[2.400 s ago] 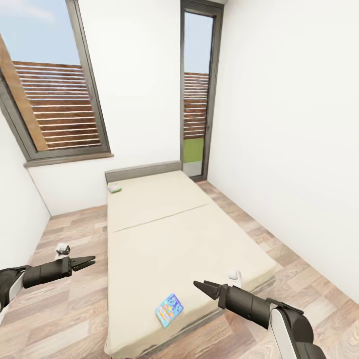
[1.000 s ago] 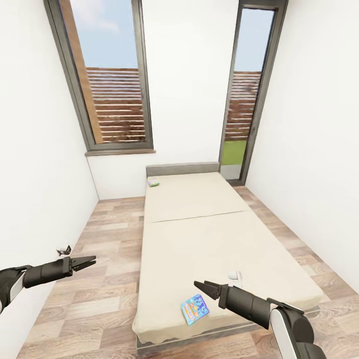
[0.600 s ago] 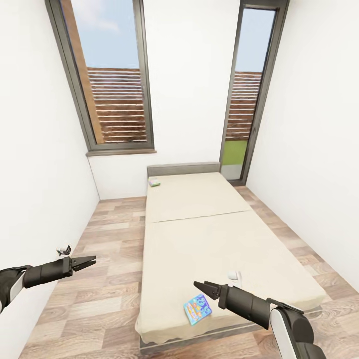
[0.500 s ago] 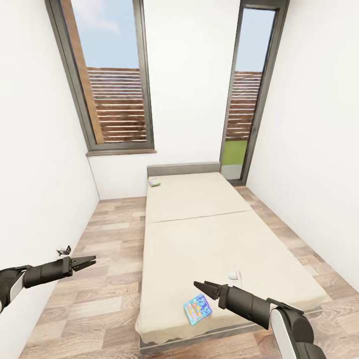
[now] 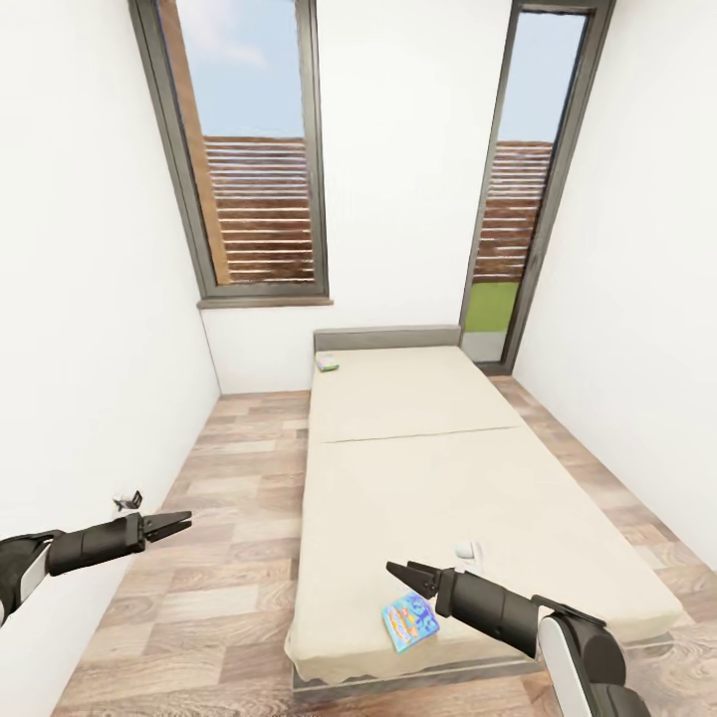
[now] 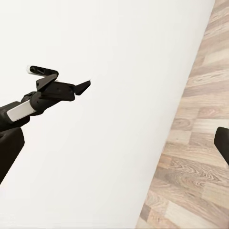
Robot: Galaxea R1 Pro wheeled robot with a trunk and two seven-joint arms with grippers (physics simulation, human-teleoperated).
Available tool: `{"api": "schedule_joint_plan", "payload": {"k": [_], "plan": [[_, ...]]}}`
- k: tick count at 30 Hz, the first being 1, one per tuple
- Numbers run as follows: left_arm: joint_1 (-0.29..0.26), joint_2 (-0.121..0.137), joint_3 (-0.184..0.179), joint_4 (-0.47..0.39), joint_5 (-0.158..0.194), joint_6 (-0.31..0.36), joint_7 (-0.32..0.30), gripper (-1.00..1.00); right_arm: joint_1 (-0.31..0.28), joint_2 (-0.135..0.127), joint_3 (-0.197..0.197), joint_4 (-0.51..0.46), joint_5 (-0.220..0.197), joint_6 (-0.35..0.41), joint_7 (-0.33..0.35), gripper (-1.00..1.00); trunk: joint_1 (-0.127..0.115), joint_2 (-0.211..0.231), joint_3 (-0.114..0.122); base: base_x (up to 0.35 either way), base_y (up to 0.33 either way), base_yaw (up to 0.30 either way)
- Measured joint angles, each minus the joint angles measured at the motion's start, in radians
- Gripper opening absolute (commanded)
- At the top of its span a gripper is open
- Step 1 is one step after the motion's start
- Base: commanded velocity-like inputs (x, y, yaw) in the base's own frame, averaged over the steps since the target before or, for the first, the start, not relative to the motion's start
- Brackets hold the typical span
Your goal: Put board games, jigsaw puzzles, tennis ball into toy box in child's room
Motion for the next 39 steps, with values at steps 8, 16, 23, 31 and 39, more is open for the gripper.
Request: {"api": "schedule_joint_plan", "payload": {"k": [8, 16, 23, 31, 39], "plan": [[0.0, 0.0, 0.0, 0.0, -0.001, 0.0, 0.0, 1.0, 0.0, 0.0, 0.001, 0.0, 0.0, 0.0, 0.0, 1.0, 0.0, 0.0, 0.0, 0.0, 0.001, 0.187], [0.0, 0.0, 0.0, 0.0, -0.002, 0.001, 0.0, 1.0, 0.0, 0.0, 0.0, 0.0, -0.001, 0.0, 0.001, 1.0, 0.0, 0.0, 0.0, 0.0, 0.119, 0.021], [0.0, 0.0, 0.0, 0.0, -0.001, 0.0, 0.0, 1.0, 0.0, -0.001, -0.001, 0.0, -0.001, 0.0, 0.001, 1.0, 0.0, 0.0, 0.0, 0.0, 0.035, 0.002], [0.001, 0.0, 0.0, 0.0, -0.001, 0.0, 0.0, 1.0, 0.0, -0.002, -0.001, 0.001, -0.001, 0.0, 0.001, 1.0, 0.0, 0.0, 0.0, 0.0, 0.002, 0.0], [0.001, 0.0, 0.0, 0.0, -0.001, 0.0, 0.0, 1.0, 0.0, 0.0, -0.002, 0.004, -0.002, 0.0, -0.001, 1.0, 0.0, 0.0, 0.0, 0.0, 0.0, 0.0]]}}
